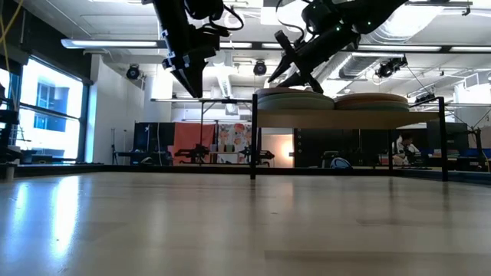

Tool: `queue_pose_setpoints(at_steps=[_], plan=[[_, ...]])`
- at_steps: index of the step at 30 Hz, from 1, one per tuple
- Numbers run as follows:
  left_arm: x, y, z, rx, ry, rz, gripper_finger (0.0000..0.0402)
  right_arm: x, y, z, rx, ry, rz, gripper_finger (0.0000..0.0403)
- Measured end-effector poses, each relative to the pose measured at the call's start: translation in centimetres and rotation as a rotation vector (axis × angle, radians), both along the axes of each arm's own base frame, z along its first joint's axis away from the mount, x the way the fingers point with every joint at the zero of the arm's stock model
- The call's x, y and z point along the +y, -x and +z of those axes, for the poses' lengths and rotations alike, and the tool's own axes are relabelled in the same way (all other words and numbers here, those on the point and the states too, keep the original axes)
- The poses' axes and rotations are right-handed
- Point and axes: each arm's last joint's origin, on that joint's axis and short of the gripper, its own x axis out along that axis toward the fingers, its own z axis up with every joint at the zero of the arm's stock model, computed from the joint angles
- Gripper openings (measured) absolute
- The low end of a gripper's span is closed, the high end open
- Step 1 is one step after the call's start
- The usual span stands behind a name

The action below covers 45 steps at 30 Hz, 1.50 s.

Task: Place and stack plates onto a shelf
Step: Return to Home Position

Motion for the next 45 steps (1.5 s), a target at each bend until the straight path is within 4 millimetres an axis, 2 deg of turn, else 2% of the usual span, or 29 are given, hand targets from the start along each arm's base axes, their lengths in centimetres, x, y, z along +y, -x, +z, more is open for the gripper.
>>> queue_pose_setpoints(at_steps=[9,22,25,34,41,45], plan=[[0.0,0.0,0.0,0.000,0.000,0.000,0.0106,0.2,-0.9,-2.0,0.087,-0.044,0.049,0.0100],[0.0,0.0,0.0,-0.009,0.005,0.015,0.0106,0.5,-0.5,-2.2,0.142,-0.090,0.013,0.0100],[0.0,0.0,0.0,-0.012,0.013,0.012,0.0106,0.3,-0.7,-1.4,0.138,-0.069,0.020,0.0100],[-0.1,0.0,0.0,-0.021,0.029,0.013,0.0106,0.0,-1.1,3.1,0.135,0.071,0.060,0.0100],[-0.2,-0.1,0.0,-0.051,0.054,0.062,0.0106,0.3,-1.3,6.5,0.088,0.155,0.205,0.0100],[-0.3,-0.1,-0.1,-0.071,0.104,0.048,0.0106,0.7,-1.4,7.8,0.069,0.201,0.281,0.0100]])
